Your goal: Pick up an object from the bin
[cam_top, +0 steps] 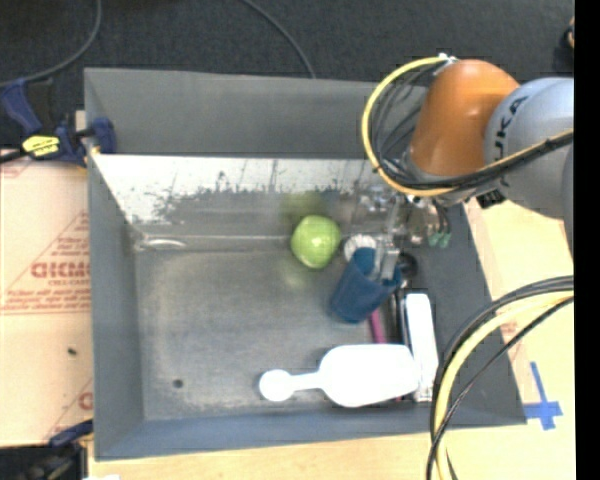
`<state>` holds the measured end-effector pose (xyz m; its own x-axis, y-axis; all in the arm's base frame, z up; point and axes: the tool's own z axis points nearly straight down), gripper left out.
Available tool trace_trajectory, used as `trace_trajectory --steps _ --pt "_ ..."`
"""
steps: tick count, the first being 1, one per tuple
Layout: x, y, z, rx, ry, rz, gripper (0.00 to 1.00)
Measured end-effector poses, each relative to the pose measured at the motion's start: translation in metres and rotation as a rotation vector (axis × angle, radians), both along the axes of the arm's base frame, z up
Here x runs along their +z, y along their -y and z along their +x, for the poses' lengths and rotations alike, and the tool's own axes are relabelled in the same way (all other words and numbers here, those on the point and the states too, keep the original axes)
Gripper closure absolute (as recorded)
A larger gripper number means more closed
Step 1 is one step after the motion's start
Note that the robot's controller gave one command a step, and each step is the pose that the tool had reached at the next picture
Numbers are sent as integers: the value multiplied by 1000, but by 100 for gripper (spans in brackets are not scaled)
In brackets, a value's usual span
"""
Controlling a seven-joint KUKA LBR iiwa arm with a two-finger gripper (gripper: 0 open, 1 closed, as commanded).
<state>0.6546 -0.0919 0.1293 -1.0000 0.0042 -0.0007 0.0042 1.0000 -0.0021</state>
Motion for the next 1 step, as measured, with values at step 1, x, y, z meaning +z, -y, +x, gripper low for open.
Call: trace_trajectory --steps 1 --pt "4 -1 0 2 4 0 0"
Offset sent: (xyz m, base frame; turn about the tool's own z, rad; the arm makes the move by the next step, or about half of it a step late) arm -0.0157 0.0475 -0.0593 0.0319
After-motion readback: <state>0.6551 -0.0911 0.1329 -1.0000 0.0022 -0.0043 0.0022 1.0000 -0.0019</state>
